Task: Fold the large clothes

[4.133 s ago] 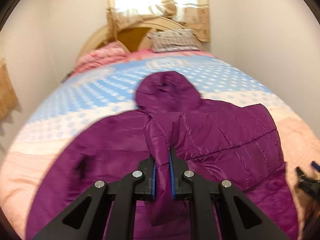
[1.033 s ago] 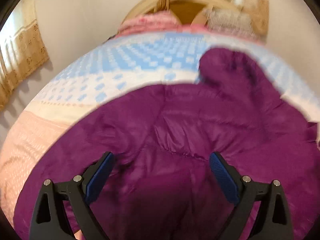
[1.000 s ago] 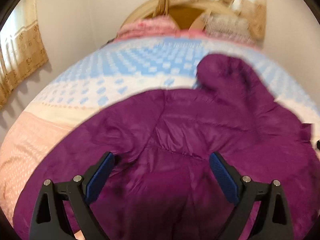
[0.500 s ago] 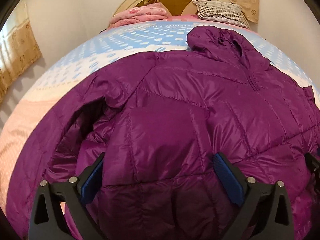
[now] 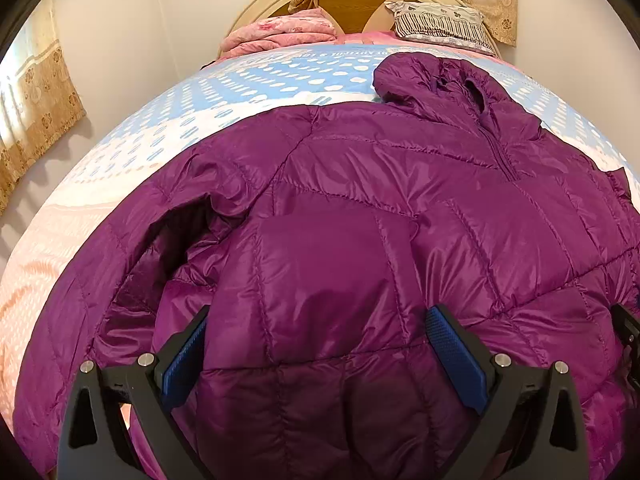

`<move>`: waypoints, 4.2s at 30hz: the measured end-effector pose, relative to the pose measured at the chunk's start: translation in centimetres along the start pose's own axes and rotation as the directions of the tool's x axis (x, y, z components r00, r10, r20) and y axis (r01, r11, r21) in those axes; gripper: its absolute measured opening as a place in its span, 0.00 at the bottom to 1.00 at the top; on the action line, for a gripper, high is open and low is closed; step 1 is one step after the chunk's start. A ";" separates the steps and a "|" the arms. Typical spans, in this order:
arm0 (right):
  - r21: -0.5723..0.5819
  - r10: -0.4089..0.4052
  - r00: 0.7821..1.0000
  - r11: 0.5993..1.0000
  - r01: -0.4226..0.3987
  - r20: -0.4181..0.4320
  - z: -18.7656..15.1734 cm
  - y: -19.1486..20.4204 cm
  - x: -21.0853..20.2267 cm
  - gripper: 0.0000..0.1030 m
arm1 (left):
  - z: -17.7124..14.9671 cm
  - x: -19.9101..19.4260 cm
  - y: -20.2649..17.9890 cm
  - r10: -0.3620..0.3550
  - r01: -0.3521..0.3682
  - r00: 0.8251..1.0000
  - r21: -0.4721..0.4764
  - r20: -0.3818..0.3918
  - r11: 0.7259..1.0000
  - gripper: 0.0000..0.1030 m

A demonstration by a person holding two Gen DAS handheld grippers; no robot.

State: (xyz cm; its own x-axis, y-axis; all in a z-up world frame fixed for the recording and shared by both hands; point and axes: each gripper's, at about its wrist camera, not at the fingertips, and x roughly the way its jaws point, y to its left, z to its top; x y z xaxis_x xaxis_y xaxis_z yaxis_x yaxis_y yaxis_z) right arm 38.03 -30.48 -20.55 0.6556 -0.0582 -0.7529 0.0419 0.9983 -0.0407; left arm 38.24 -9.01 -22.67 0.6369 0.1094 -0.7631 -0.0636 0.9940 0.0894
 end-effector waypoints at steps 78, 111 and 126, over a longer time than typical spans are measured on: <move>0.239 0.089 0.979 0.962 -0.132 0.185 -10.2 -7.8 -15.4 0.90 | -3.1 -19.2 0.1 0.014 -0.123 0.859 0.181 0.511 0.976 0.93; 0.242 0.083 0.991 0.965 -0.106 0.106 -3.2 -4.6 -8.6 0.10 | -5.8 -4.4 11.5 0.272 -0.272 0.962 -0.099 -0.014 0.957 0.93; 0.226 0.053 0.982 0.970 -0.094 0.182 -0.7 -5.3 -11.8 0.33 | 3.2 -8.5 9.7 0.087 -0.057 0.979 -0.160 0.186 0.985 0.93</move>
State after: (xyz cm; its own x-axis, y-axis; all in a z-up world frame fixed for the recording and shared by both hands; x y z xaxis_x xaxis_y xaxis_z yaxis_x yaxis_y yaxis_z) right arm 29.57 -35.10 -11.92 0.7834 -0.0050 -0.6215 0.1489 0.9723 0.1799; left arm 34.67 -0.37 -13.22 0.7606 0.1922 -0.6201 -0.2224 0.9745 0.0292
